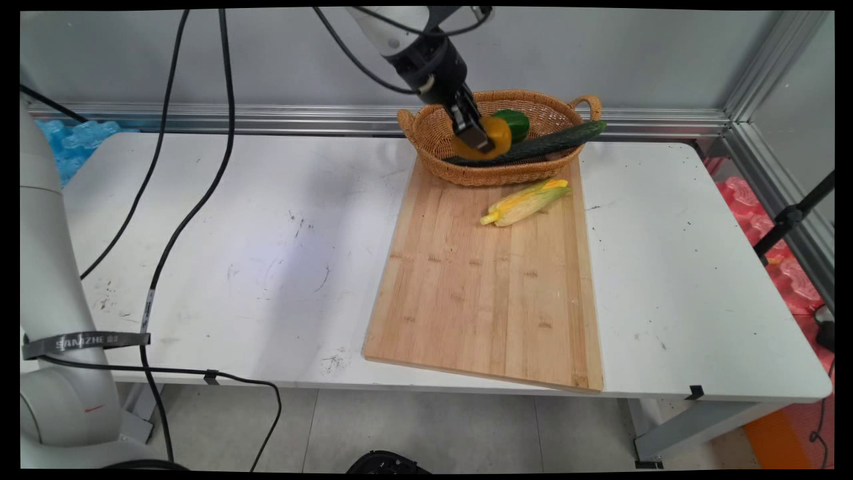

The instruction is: Place the picked object on the cutting board

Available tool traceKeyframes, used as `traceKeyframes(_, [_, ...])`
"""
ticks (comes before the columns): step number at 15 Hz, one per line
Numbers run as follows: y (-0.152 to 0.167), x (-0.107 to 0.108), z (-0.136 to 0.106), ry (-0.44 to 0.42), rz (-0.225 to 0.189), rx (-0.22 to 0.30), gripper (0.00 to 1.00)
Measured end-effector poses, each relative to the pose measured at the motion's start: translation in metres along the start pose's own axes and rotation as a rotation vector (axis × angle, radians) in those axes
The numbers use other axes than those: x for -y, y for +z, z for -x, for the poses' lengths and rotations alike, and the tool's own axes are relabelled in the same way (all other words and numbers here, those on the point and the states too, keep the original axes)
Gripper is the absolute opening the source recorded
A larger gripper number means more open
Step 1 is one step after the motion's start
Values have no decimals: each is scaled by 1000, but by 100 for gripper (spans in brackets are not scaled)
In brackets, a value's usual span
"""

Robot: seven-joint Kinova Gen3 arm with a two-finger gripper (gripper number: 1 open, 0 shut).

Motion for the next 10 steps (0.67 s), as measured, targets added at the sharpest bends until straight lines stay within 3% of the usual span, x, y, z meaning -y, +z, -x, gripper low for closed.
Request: traceKeyframes(10, [54, -29, 13, 143, 93, 39, 0])
